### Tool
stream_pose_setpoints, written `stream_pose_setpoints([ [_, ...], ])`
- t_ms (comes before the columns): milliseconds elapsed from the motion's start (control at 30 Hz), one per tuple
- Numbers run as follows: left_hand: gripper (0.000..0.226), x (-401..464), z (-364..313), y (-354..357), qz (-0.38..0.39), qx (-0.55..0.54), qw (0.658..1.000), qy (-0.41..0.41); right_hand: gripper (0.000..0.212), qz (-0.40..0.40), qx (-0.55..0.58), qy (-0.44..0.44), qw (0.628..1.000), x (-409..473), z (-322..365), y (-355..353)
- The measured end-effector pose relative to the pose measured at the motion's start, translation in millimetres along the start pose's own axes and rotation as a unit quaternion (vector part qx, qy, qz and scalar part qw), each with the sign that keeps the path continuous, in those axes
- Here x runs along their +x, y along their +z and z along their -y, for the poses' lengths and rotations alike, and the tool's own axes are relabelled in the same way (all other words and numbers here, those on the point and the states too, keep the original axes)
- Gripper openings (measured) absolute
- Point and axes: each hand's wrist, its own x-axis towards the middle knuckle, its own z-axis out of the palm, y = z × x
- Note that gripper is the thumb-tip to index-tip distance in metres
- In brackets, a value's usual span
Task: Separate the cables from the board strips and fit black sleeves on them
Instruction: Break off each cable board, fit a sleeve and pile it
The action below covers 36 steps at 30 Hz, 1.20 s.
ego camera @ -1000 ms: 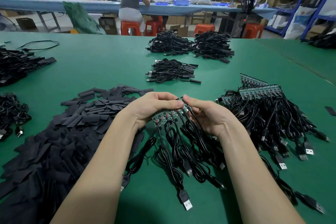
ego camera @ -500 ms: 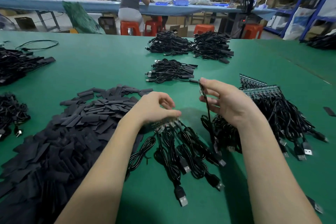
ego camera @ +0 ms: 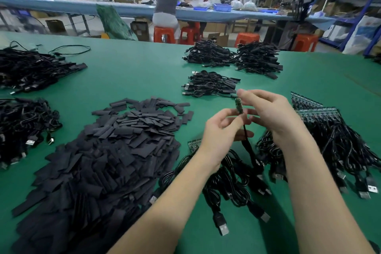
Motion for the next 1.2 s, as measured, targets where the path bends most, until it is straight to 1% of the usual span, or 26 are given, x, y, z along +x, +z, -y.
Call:
stream_pose_setpoints([
  [67,0.007,0,4,-4,-0.022,0.006,1.000,-0.002,0.018,-0.015,-0.030,-0.033,0.999,-2,6,1],
  [100,0.010,1,5,-5,-0.029,0.009,1.000,-0.003,0.014,-0.023,-0.041,-0.056,0.997,-3,10,2],
  [167,0.016,0,7,-5,-0.037,0.015,0.999,-0.008,0.007,-0.039,-0.068,-0.113,0.991,-7,20,3],
  [233,0.014,1,7,-5,-0.040,0.017,0.999,-0.008,0.003,-0.043,-0.109,-0.176,0.977,-13,27,11],
  [300,0.007,0,10,-3,-0.036,0.041,0.999,0.003,0.004,-0.028,-0.149,-0.229,0.962,-20,34,27],
  [333,0.006,-3,11,-5,-0.032,0.064,0.997,0.006,0.005,-0.009,-0.178,-0.250,0.952,-22,37,39],
  [367,0.013,-4,13,-8,-0.031,0.081,0.996,-0.005,0.007,0.023,-0.217,-0.266,0.939,-24,40,53],
  [433,0.029,-3,15,-11,-0.021,0.088,0.995,-0.047,0.013,0.112,-0.315,-0.265,0.904,-23,42,84],
  [500,0.033,1,8,-7,-0.007,0.065,0.995,-0.069,0.023,0.199,-0.411,-0.225,0.861,-16,39,114],
  [533,0.032,3,3,-3,-0.006,0.061,0.996,-0.069,0.032,0.231,-0.456,-0.200,0.836,-12,35,128],
  [600,0.033,5,1,3,-0.024,0.057,0.997,-0.050,0.046,0.267,-0.522,-0.163,0.793,-5,27,149],
  [633,0.031,4,1,5,-0.031,0.050,0.998,-0.036,0.049,0.273,-0.539,-0.152,0.782,-3,22,157],
  [667,0.030,3,4,4,-0.038,0.051,0.998,-0.021,0.048,0.270,-0.547,-0.149,0.778,-1,18,162],
  [733,0.024,2,10,1,-0.048,0.058,0.997,-0.008,0.042,0.236,-0.545,-0.159,0.789,3,12,167],
  [833,0.018,4,11,0,-0.046,0.051,0.998,-0.008,0.034,0.188,-0.518,-0.174,0.817,4,11,167],
  [933,0.022,5,10,0,-0.047,0.052,0.997,-0.017,0.032,0.163,-0.491,-0.175,0.837,3,12,161],
  [1067,0.028,8,4,1,-0.033,0.045,0.998,-0.032,0.025,0.117,-0.484,-0.199,0.844,-1,16,152],
  [1133,0.028,8,2,1,-0.026,0.042,0.998,-0.042,0.022,0.096,-0.456,-0.214,0.859,-4,18,145],
  [1200,0.022,5,1,-3,-0.013,0.016,0.999,-0.043,0.018,0.071,-0.396,-0.241,0.883,-10,20,132],
])
